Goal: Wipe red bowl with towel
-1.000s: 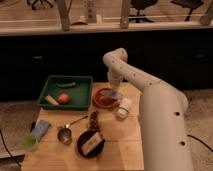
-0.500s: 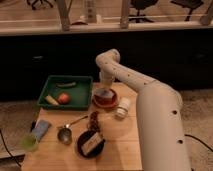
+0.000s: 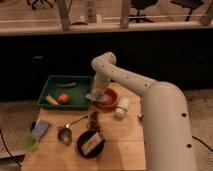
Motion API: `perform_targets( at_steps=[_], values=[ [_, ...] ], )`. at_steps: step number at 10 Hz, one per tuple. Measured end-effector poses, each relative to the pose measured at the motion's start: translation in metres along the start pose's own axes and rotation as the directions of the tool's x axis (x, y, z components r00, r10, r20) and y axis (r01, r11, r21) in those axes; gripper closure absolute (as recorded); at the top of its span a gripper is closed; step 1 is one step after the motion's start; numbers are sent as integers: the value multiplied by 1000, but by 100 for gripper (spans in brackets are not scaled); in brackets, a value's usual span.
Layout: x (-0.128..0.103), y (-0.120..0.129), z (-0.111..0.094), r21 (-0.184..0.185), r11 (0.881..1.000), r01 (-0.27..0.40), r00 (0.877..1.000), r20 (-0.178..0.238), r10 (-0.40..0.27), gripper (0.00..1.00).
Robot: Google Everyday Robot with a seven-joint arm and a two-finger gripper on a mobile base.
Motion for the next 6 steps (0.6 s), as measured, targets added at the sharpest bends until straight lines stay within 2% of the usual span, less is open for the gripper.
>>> perform_targets(
  at_steps=[2,3,4,6],
  values=[
    [12,23,-3,-29,1000,-8,1000,4,9,99],
    [26,38,-4,-56,998,-32,1000,-2,32,99],
    [40,43,-5,-77,995,-58,998,-16,57,99],
    [64,33,-3,-101,990,-99,995,-41,95,99]
  ],
)
